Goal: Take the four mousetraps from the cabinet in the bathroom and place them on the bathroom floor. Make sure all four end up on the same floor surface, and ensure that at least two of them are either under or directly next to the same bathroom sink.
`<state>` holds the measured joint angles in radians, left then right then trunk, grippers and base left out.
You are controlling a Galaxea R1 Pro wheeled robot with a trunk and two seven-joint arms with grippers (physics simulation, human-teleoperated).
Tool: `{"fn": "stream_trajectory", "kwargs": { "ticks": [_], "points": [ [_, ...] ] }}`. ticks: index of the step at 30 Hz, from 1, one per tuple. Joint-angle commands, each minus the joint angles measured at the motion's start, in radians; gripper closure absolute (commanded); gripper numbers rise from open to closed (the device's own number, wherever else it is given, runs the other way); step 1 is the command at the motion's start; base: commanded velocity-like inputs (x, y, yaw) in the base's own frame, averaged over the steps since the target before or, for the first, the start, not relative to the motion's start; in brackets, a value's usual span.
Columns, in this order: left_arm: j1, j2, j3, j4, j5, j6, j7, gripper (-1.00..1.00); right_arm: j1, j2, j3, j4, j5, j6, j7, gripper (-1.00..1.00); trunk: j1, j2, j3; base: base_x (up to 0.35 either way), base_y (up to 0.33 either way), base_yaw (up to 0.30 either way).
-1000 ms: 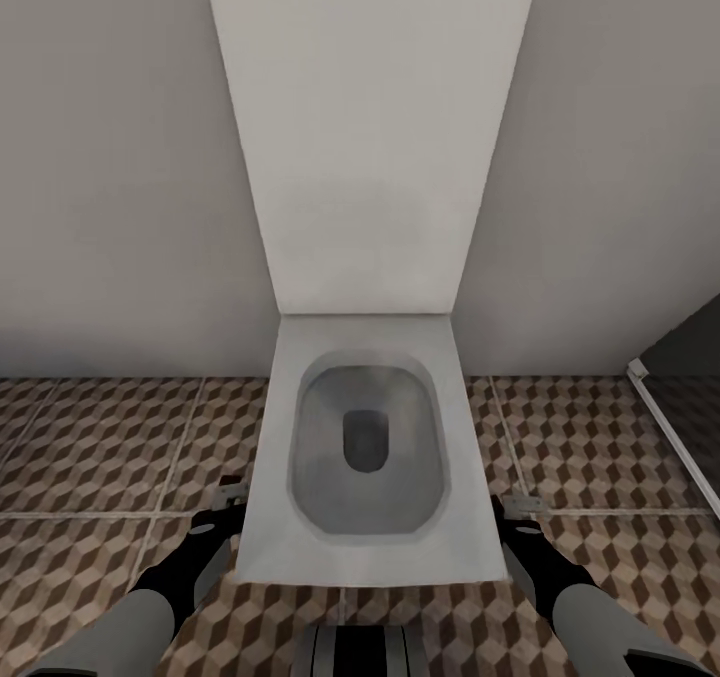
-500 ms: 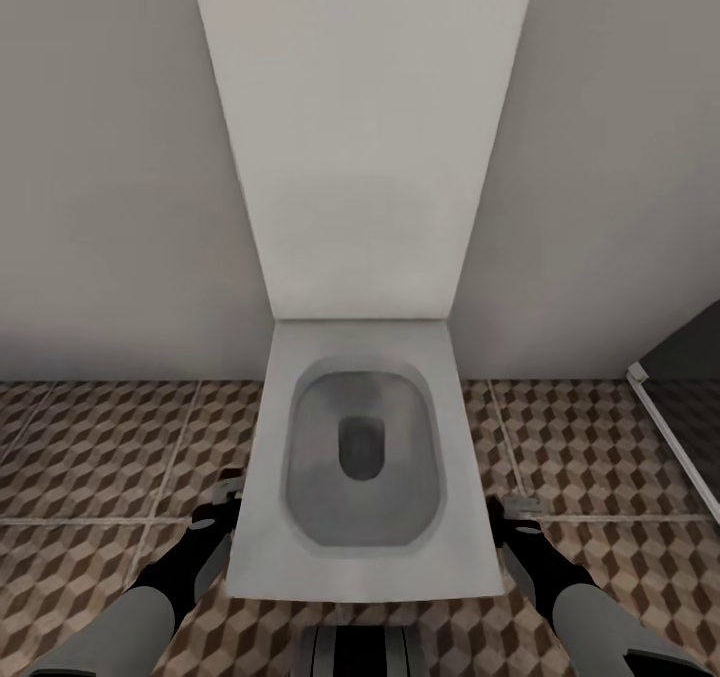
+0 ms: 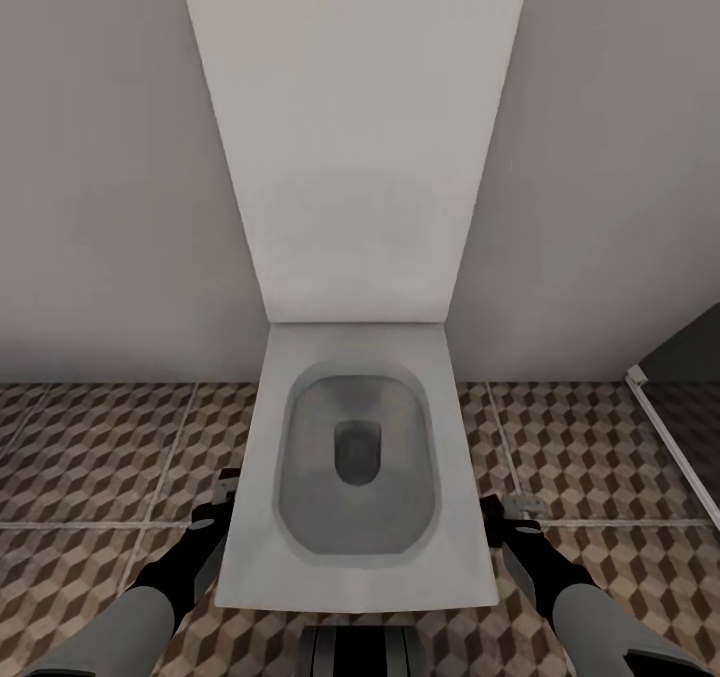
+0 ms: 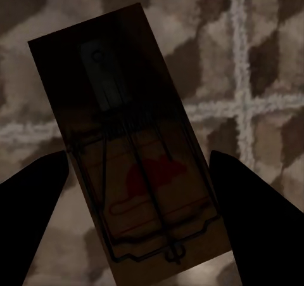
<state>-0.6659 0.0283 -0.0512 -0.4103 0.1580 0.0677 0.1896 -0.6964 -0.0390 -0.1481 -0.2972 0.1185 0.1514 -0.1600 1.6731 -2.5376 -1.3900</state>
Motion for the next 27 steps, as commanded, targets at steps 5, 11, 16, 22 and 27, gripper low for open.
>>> {"fn": "stream_trajectory", "kwargs": {
  "ticks": [5, 11, 16, 22, 27],
  "points": [
    [0.0, 0.003, -0.006, -0.002, 0.006, 0.006, 0.005, 1.0, 0.0, 0.001, -0.005, -0.002, 0.01, 0.007, 0.0, 1.0, 0.0, 0.0, -0.001, 0.0, 0.0, 0.0],
    [0.0, 0.005, -0.007, 0.006, 0.005, 0.008, 0.005, 1.0, 0.0, 0.0, -0.005, -0.002, 0.01, 0.007, 0.0, 1.0, 0.0, 0.0, -0.001, 0.0, 0.0, 0.0],
    [0.0, 0.014, -0.008, 0.014, 0.006, 0.01, 0.005, 1.0, 0.0, -0.002, -0.006, -0.003, 0.003, 0.006, -0.004, 1.0, 0.0, 0.0, -0.001, 0.0, 0.0, 0.0],
    [0.0, 0.043, -0.007, 0.016, 0.01, 0.012, 0.005, 1.0, 0.0, -0.019, -0.007, -0.003, -0.036, 0.004, -0.026, 1.0, 0.0, 0.0, -0.001, 0.0, 0.0, 0.0],
    [0.0, 0.056, -0.007, 0.02, 0.012, 0.012, 0.005, 1.0, 0.0, -0.031, -0.007, -0.003, -0.098, -0.019, -0.035, 1.0, 0.0, 0.0, -0.001, 0.0, 0.0, 0.0]
  ]
}}
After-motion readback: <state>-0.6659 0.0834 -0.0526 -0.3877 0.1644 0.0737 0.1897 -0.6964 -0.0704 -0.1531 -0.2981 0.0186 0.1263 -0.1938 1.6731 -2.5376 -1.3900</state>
